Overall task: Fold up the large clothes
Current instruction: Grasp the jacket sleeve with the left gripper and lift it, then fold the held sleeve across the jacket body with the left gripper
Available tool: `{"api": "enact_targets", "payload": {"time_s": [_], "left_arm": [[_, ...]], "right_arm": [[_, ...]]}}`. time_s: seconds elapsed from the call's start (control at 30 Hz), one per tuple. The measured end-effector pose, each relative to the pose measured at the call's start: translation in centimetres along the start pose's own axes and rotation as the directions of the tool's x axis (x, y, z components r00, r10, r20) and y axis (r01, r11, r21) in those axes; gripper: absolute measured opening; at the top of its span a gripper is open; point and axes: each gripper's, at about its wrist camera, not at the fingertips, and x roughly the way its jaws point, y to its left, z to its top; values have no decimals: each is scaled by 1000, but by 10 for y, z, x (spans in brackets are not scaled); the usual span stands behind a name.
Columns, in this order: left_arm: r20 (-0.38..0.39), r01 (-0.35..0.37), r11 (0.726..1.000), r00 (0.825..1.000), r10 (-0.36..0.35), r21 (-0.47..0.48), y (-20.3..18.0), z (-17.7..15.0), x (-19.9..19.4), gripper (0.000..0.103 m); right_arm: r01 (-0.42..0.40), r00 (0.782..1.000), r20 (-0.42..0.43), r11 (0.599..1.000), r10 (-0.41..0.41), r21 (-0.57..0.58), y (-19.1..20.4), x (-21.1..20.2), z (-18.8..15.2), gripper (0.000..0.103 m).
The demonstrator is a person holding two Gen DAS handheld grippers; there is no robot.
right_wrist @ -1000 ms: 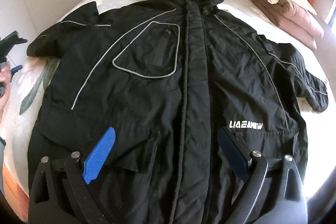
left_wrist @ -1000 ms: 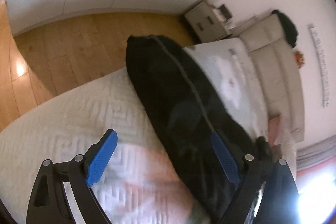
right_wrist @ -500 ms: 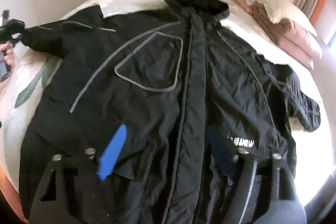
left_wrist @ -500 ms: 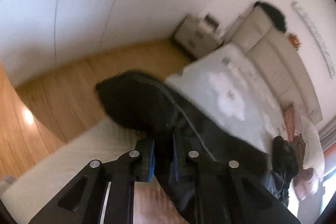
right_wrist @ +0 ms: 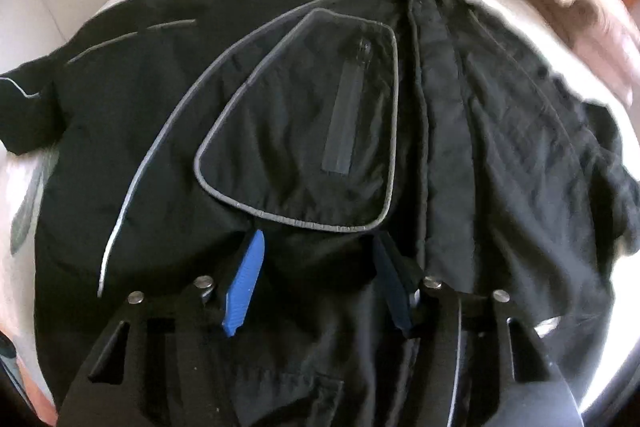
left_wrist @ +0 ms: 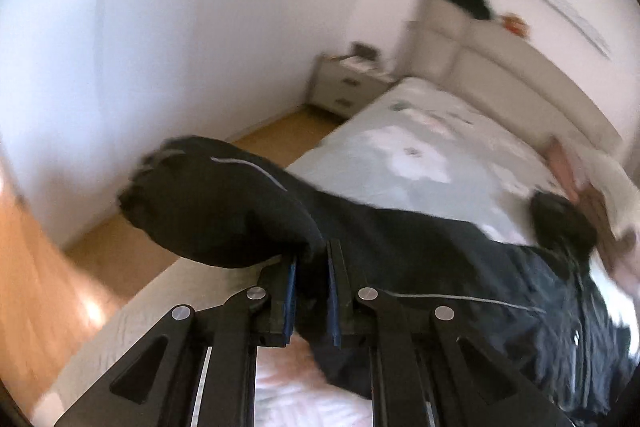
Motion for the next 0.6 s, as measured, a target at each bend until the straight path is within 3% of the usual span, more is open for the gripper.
{"api": "enact_targets", "payload": {"time_s": [0.07, 0.17, 0.3, 0.43, 0.53, 0.6], "left_arm": [[37, 58, 994, 997, -62, 90, -32, 2, -20, 13], [57, 169, 956, 981, -187, 241, -93, -2, -46, 13], [5, 330, 850, 931, -364, 410, -184, -23, -75, 13], [-120, 485, 714, 859, -499, 506, -261, -61, -88, 13], [-245, 560, 635, 819, -518, 532, -305, -96, -81, 13], [-338, 607, 608, 793, -507, 511, -325, -118, -63, 14]], "right_arm": [[-40, 999, 35, 999, 39, 35, -10, -16, 2, 59], [-54, 992, 119, 995, 44, 84, -29, -47, 1, 59], [-43, 983, 184, 992, 21, 119, -54, -80, -4, 59], [-14, 977, 212, 987, -20, 159, -79, -100, -21, 59], [11, 977, 207, 981, -52, 194, -103, -101, -30, 59], [23, 979, 191, 976, -66, 217, -117, -96, -36, 59]]}}
